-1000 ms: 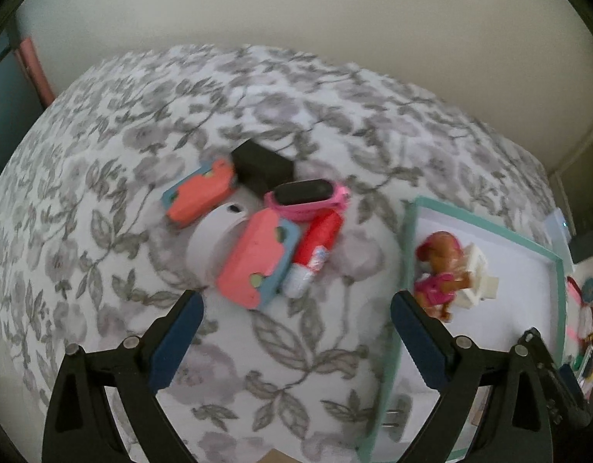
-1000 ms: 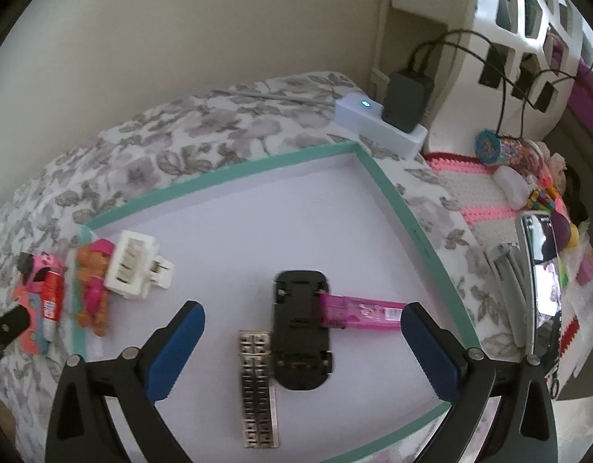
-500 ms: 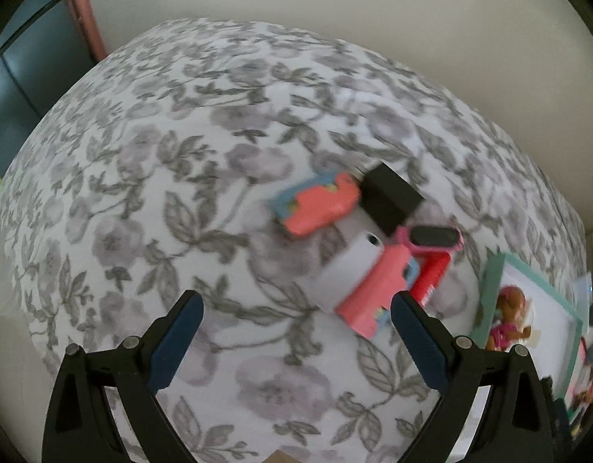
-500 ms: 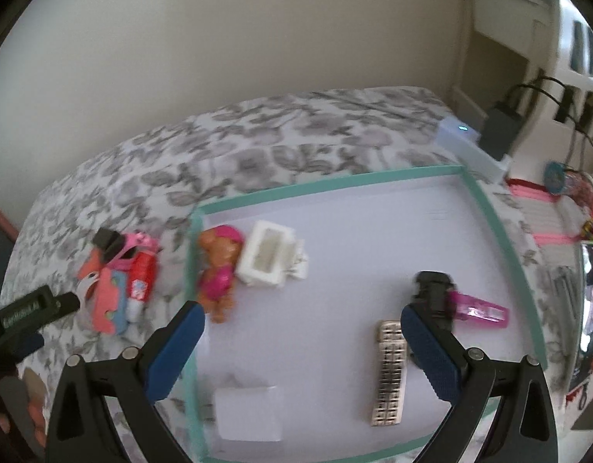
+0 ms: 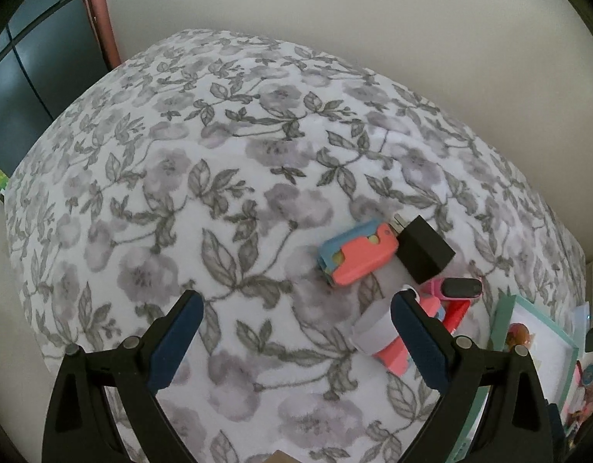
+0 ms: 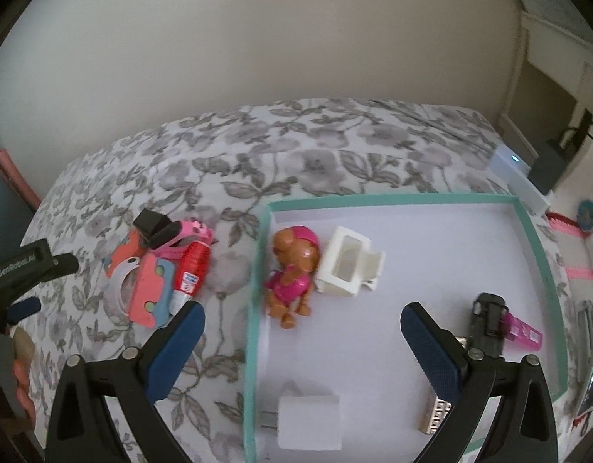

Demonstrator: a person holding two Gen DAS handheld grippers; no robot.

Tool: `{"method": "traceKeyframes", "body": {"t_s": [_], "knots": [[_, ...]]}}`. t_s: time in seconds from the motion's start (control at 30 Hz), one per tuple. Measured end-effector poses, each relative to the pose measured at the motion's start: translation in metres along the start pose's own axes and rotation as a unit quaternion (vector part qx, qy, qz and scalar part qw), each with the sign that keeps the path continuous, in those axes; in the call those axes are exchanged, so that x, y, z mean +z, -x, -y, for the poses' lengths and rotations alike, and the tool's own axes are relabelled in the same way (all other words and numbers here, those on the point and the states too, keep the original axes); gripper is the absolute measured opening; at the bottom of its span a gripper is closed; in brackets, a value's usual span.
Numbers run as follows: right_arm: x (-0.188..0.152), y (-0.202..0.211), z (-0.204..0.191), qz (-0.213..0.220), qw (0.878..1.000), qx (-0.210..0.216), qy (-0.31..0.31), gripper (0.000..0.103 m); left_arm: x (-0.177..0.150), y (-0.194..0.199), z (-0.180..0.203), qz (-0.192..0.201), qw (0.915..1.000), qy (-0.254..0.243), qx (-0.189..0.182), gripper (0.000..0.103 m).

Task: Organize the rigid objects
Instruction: 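Move both tools back to the pile, left tool over the white ring, then close the left tool on the white ring-shaped object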

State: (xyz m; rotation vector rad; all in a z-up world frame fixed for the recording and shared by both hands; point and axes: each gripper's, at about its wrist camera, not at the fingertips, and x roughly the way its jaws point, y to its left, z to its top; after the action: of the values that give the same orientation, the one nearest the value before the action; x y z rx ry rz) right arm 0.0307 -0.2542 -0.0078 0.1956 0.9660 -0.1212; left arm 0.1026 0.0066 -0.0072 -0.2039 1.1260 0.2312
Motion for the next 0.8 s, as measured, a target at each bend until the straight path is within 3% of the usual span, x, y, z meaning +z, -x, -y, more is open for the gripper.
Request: {"method": "traceKeyframes", "body": {"t_s": [0.3, 0.8], "knots": [[0.005, -0.014, -0.027, -0.012, 0.999, 0.009, 0.047, 0.103, 0.002, -0.019, 0.015, -0.022, 0.9982, -0.037, -0.041, 0.098], [0.017, -0.046, -0.052, -0.033, 0.997, -0.005, 0.073, 0.103, -0.003, -0.043, 0.039, -0.05, 0.993, -0.088, -0.061, 0.095]]}}
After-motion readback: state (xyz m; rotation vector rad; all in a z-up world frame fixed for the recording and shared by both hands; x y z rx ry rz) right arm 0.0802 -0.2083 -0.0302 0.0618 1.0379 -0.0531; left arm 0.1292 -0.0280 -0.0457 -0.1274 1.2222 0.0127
